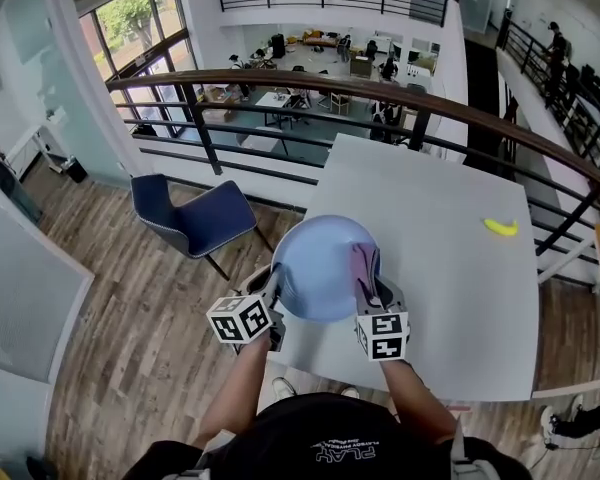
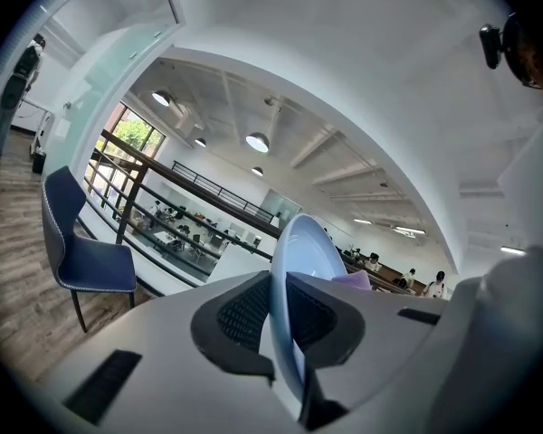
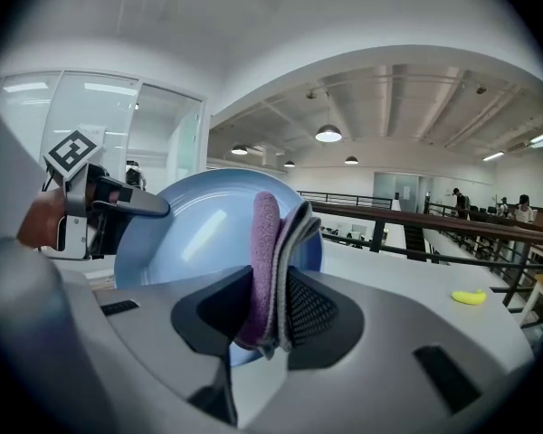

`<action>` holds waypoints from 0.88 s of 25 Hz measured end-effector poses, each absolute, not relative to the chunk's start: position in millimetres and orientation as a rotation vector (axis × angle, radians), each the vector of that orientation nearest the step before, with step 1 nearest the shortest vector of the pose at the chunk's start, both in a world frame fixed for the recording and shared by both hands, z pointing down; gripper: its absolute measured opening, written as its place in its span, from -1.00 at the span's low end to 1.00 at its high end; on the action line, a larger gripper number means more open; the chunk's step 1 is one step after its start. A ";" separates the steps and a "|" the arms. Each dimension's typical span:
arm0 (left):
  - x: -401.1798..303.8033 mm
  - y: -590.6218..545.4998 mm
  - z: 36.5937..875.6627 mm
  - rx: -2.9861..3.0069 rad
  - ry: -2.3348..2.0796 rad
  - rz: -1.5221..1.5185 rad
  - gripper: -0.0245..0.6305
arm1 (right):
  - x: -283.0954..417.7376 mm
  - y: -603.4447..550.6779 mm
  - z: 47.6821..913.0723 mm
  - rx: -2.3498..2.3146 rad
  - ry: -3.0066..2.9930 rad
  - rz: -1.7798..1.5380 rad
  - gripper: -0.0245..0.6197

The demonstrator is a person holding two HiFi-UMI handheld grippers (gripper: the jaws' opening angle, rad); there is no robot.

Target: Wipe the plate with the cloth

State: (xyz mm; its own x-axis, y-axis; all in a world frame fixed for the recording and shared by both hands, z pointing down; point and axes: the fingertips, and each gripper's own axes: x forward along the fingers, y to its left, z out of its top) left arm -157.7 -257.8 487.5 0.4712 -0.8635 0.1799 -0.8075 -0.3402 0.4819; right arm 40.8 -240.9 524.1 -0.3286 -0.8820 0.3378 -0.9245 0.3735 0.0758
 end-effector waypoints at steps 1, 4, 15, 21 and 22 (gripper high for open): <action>-157.9 -257.6 487.3 2.211 -1.383 -0.144 -0.81 | 41.0 -241.4 523.0 1.589 -2.315 0.184 -0.60; -158.4 -257.5 487.8 2.208 -1.387 -0.140 -0.81 | 39.7 -240.6 520.8 1.590 -2.316 0.179 -0.60; -155.3 -257.7 501.5 2.181 -1.379 -0.115 -0.81 | 39.2 -235.1 495.5 1.605 -2.414 0.115 -0.60; -149.8 -257.9 513.4 2.166 -1.368 -0.095 -0.81 | 47.3 -234.5 497.2 1.618 -2.408 0.121 -0.60; -148.8 -258.2 515.0 2.166 -1.370 -0.088 -0.81 | 48.5 -234.0 498.2 1.617 -2.407 0.124 -0.60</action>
State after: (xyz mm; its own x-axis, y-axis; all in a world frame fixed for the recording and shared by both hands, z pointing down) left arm -148.8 -258.2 515.0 0.4729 -0.8483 0.2381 -0.8108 -0.3132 0.4945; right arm 48.5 -234.0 498.2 -0.3592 -0.9009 0.2434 -0.9212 0.3841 0.0622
